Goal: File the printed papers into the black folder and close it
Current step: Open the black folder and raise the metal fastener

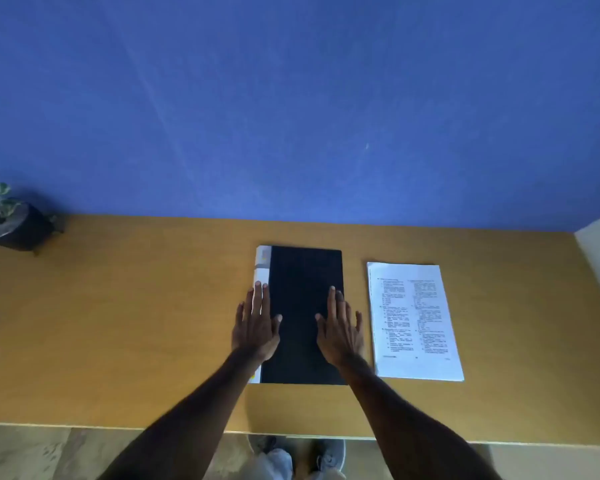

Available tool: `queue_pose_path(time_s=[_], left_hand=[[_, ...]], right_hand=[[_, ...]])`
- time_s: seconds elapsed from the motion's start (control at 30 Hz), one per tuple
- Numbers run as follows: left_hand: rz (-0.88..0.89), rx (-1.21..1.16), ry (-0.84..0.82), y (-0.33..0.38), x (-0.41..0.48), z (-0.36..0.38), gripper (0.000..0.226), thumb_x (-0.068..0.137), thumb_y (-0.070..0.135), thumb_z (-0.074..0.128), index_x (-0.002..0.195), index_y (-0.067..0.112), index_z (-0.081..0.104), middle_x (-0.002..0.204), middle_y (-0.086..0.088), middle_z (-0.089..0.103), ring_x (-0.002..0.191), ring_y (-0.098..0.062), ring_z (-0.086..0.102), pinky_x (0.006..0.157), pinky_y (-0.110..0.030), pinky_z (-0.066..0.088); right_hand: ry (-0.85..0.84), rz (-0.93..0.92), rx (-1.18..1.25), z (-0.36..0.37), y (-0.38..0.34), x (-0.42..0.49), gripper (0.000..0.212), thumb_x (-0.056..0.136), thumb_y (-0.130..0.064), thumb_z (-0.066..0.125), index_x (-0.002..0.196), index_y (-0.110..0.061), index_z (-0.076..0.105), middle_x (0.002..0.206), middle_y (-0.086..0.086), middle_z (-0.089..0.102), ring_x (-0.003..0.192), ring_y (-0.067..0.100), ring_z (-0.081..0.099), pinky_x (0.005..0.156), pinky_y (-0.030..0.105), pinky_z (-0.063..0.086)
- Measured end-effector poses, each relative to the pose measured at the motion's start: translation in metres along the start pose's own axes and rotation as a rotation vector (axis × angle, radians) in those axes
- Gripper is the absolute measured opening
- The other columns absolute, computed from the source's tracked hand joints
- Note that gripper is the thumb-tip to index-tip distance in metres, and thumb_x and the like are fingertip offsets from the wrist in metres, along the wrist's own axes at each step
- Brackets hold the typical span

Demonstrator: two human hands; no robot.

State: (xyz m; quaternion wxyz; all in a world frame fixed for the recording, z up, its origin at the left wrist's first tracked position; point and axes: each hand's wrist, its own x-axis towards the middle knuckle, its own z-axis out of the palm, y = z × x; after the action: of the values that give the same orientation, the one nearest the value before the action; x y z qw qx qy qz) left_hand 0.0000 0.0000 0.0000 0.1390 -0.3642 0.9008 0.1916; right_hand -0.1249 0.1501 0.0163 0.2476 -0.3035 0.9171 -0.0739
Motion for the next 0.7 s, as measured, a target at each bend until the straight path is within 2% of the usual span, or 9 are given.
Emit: queue_pose_path(time_s=[0.13,0.2,0.3,0.37,0.43,0.53,0.7], left_hand=[[-0.064,-0.033,-0.047,-0.007,0.002,0.008,0.079,0.117,0.047,0.025,0.174,0.010,-0.016,0.185,-0.007,-0.017,0.174,-0.026,-0.003,0.142,-0.045,0.009],[-0.061,-0.029,-0.045,-0.009,0.002,0.010,0.080,0.117,0.046,0.029,0.174,0.009,-0.013,0.185,-0.009,-0.009,0.174,-0.027,0.007,0.141,-0.044,0.016],[-0.045,-0.048,-0.035,-0.012,0.005,0.008,0.082,0.116,0.041,0.038,0.175,0.006,-0.008,0.185,-0.011,0.001,0.171,-0.029,0.020,0.137,-0.042,0.029],[-0.082,-0.069,-0.033,-0.011,0.006,0.005,0.082,0.115,0.037,0.043,0.175,0.005,-0.003,0.185,-0.013,0.008,0.167,-0.032,0.031,0.131,-0.041,0.039],[-0.144,-0.117,-0.052,-0.009,0.006,0.002,0.080,0.114,0.034,0.047,0.174,0.003,0.003,0.182,-0.014,0.018,0.161,-0.035,0.040,0.122,-0.043,0.048],[-0.184,-0.157,-0.061,-0.010,0.007,0.002,0.078,0.112,0.031,0.052,0.173,0.003,0.013,0.175,-0.013,0.032,0.157,-0.035,0.044,0.114,-0.044,0.056],[-0.164,-0.150,-0.092,-0.015,0.009,0.002,0.084,0.107,0.032,0.060,0.171,0.002,0.015,0.171,-0.013,0.032,0.154,-0.036,0.042,0.106,-0.044,0.060]], right_hand=[[0.007,0.118,0.073,0.005,-0.001,0.003,0.076,0.117,-0.044,0.035,0.176,-0.014,-0.002,0.178,0.004,0.025,0.161,0.025,0.037,0.127,0.053,0.039],[0.005,0.195,0.101,0.006,-0.002,0.004,0.074,0.117,-0.043,0.037,0.176,-0.011,0.005,0.174,0.006,0.031,0.156,0.028,0.041,0.122,0.052,0.044],[-0.003,0.300,0.141,0.006,0.003,0.007,0.060,0.115,-0.039,0.043,0.166,-0.010,0.029,0.163,0.010,0.041,0.149,0.030,0.046,0.118,0.051,0.047],[-0.013,0.317,0.130,0.006,0.005,0.008,0.051,0.113,-0.035,0.047,0.156,-0.009,0.038,0.157,0.011,0.043,0.146,0.030,0.047,0.116,0.050,0.048],[-0.015,0.330,0.161,0.005,0.005,0.011,0.050,0.111,-0.031,0.051,0.154,-0.007,0.040,0.156,0.013,0.043,0.146,0.032,0.047,0.116,0.049,0.049],[-0.026,0.393,0.297,0.002,0.003,0.019,0.052,0.106,-0.022,0.060,0.149,-0.001,0.041,0.154,0.017,0.042,0.149,0.038,0.043,0.116,0.049,0.046],[-0.068,0.451,0.487,-0.007,0.011,0.030,0.052,0.100,-0.009,0.063,0.146,0.005,0.044,0.153,0.024,0.044,0.149,0.043,0.041,0.123,0.050,0.042]])
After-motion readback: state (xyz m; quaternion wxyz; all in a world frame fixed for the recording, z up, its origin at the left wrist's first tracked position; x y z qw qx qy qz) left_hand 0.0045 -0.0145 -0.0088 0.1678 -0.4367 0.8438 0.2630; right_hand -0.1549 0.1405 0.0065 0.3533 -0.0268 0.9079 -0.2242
